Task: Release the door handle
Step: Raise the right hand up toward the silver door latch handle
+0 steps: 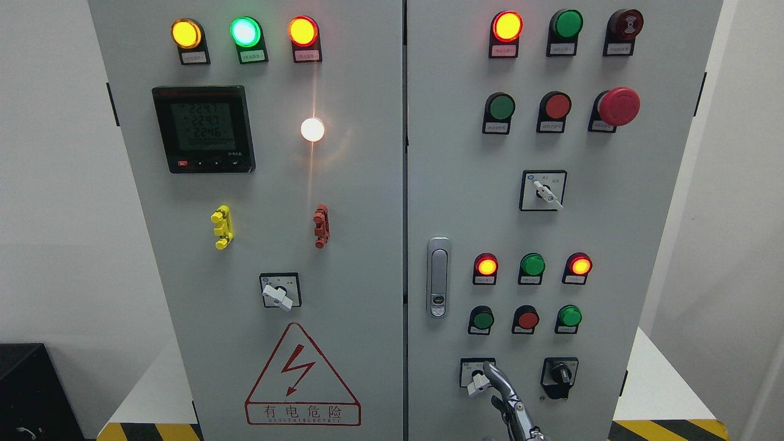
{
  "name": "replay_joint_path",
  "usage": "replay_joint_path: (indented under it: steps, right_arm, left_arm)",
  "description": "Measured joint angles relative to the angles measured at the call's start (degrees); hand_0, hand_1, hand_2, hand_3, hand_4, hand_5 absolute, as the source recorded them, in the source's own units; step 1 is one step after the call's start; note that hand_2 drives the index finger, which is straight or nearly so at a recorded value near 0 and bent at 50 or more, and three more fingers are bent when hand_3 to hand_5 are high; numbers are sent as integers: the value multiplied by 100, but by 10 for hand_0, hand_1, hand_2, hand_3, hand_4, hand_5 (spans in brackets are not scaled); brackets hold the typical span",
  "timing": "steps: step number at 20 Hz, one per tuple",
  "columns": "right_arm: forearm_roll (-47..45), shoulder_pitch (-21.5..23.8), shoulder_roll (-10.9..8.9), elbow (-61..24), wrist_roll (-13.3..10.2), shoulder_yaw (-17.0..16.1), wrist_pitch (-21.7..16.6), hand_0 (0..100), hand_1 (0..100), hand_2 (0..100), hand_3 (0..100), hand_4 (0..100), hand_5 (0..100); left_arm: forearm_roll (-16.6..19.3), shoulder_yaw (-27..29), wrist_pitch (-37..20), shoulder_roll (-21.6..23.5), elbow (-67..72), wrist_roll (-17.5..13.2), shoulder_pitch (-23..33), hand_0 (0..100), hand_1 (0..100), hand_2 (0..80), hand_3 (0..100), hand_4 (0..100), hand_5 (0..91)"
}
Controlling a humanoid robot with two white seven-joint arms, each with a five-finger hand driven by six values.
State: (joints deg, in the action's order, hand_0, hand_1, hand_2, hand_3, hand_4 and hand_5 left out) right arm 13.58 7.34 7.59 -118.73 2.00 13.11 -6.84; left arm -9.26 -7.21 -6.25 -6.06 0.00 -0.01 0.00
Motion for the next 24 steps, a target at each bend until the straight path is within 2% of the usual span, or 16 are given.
replay_joint_path:
  steps: [3, 11, 13, 14, 15, 17, 18, 19, 20, 21, 22, 24]
  right_arm:
    - [1, 2, 0, 0, -3, 18, 75, 390, 104, 0, 71, 72, 59]
    - [-29, 4, 0, 5, -19, -16, 225, 400, 93, 0, 80, 71, 54]
    - [-35, -4, 0, 10, 7, -58, 254, 392, 122, 0, 107, 92, 58]
    - [-36, -24, -2, 13, 24, -87, 291, 380, 170, 0, 153, 160, 81]
    - [-34, -61, -3, 16, 40, -117, 353, 375, 203, 0, 228, 252, 151]
    - [-24, -189, -4, 26, 63, -181, 565, 372, 231, 0, 354, 375, 271]
    - [-18, -282, -4, 27, 63, -211, 651, 379, 243, 0, 469, 501, 419]
    - [-9, -353, -5, 33, 63, -239, 712, 381, 256, 0, 545, 586, 520]
    - [14, -414, -6, 34, 63, -263, 750, 390, 267, 0, 637, 707, 696]
    - [59, -459, -7, 38, 63, -285, 787, 402, 271, 0, 689, 771, 798]
    - [144, -507, -7, 41, 63, -307, 796, 406, 276, 0, 712, 806, 829]
    - [381, -574, -7, 45, 74, -341, 806, 409, 301, 0, 800, 895, 954]
  left_arm:
    - [0, 0, 0, 0, 0, 0, 0, 120, 556, 0, 0, 0, 0]
    - [0, 0, 0, 0, 0, 0, 0, 120, 556, 0, 0, 0, 0]
    - [0, 0, 0, 0, 0, 0, 0, 120, 556, 0, 0, 0, 0]
    - [0, 0, 0, 0, 0, 0, 0, 120, 556, 0, 0, 0, 0]
    - [0, 0, 0, 0, 0, 0, 0, 120, 556, 0, 0, 0, 0]
    - [-1, 0, 0, 0, 0, 0, 0, 120, 556, 0, 0, 0, 0]
    - [-1, 0, 0, 0, 0, 0, 0, 120, 556, 0, 0, 0, 0]
    - [-1, 0, 0, 0, 0, 0, 0, 120, 556, 0, 0, 0, 0]
    - [-1, 0, 0, 0, 0, 0, 0, 120, 556, 0, 0, 0, 0]
    - [0, 0, 0, 0, 0, 0, 0, 120, 556, 0, 0, 0, 0]
    - [0, 0, 0, 0, 0, 0, 0, 120, 556, 0, 0, 0, 0]
    - [1, 0, 0, 0, 0, 0, 0, 120, 556, 0, 0, 0, 0]
